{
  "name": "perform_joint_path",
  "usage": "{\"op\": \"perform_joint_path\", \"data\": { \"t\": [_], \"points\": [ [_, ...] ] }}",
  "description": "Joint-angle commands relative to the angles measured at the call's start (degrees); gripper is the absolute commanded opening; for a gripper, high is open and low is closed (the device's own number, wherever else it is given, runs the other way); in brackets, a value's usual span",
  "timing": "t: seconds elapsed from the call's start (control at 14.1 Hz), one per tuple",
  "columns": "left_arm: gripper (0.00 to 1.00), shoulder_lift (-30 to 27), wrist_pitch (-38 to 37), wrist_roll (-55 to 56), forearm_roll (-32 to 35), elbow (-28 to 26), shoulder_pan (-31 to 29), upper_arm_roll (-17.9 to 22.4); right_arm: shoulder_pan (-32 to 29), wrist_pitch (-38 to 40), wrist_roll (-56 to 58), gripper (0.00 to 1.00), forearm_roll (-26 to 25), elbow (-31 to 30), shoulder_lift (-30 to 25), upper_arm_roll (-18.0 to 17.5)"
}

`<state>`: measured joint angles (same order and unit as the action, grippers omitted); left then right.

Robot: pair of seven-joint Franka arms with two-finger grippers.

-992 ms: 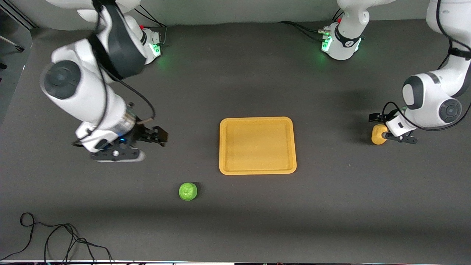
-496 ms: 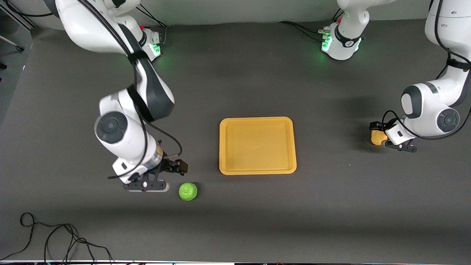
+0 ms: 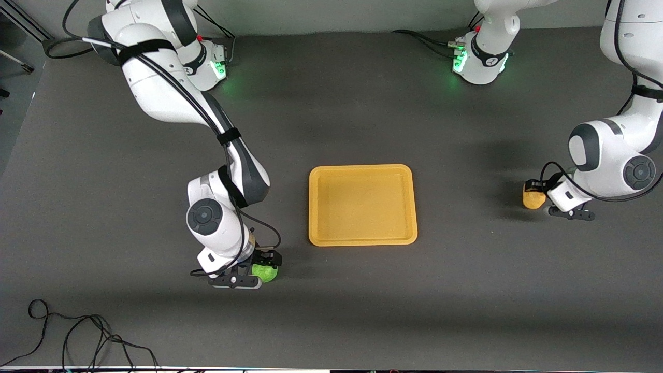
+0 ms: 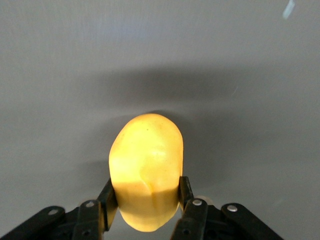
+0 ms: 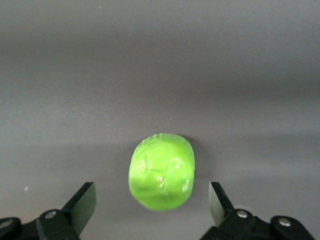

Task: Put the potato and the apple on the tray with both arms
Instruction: 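Place the potato on the tray with the left gripper while the right lifts the apple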

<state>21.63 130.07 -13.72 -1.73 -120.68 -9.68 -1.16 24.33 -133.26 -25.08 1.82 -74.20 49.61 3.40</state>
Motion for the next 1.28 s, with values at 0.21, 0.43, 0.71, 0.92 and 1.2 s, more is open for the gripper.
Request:
{"op": "perform_joint_path", "data": {
  "t": [0.21, 0.43, 0.71, 0.92, 1.2],
  "points": [
    [0.15, -0.4, -20.2, 25.3, -1.4, 13.7, 13.4, -2.9, 0.2, -5.2, -1.6, 1.00, -0.4, 1.6, 4.4, 0.3],
    [0.15, -1.2, -19.0, 30.3, -4.4, 13.7, 17.9, -5.2, 0.1, -6.7, -1.1, 0.67, -0.4, 1.6, 5.7, 0.3],
    [0.15, 1.2, -7.1, 40.4, -10.7, 13.4, 26.3, -6.2, -0.2, -5.7, -0.6, 0.42, -0.5, 1.9, 4.4, 0.5],
    [0.16, 4.0, -3.2, 42.3, -11.3, 13.3, 29.9, -6.2, -0.9, 1.7, -0.3, 0.42, -0.4, 1.4, -0.6, 0.5],
    [0.21, 8.6, 1.4, 42.6, -11.0, 13.2, 31.9, -6.1, -0.7, 16.2, -0.3, 0.42, 0.2, 0.0, -10.1, 0.4]
  ]
}}
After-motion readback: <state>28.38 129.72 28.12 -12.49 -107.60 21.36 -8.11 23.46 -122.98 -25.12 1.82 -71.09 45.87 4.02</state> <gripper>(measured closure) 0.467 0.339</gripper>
